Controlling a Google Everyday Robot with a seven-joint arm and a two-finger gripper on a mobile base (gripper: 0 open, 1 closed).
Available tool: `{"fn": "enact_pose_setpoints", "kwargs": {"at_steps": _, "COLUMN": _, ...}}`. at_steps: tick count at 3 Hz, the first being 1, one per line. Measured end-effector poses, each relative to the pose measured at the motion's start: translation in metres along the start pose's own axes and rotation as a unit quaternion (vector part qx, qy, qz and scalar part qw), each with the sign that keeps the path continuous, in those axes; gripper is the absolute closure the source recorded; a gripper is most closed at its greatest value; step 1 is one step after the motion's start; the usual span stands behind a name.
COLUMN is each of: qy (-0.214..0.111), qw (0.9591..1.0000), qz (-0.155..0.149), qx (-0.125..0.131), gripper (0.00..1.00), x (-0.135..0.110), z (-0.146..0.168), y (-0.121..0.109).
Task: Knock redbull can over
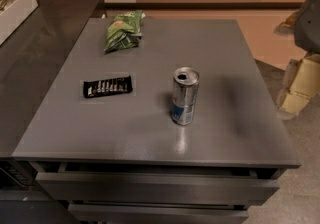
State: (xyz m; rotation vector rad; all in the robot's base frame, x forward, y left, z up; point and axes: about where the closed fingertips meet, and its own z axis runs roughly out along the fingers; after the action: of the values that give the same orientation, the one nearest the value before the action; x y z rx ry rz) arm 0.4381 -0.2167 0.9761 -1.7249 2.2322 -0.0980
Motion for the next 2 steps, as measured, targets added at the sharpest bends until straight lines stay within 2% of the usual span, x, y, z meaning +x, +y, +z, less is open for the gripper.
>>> {"fn": "enact_pose_setpoints", "kwargs": {"at_steps": 2, "qy": -0.011, "qw": 0.9999, "qz": -0.003, "qx": 0.001, "gripper": 0.0, "x": -0.0046, "z": -0.002, "y": -0.0014}}
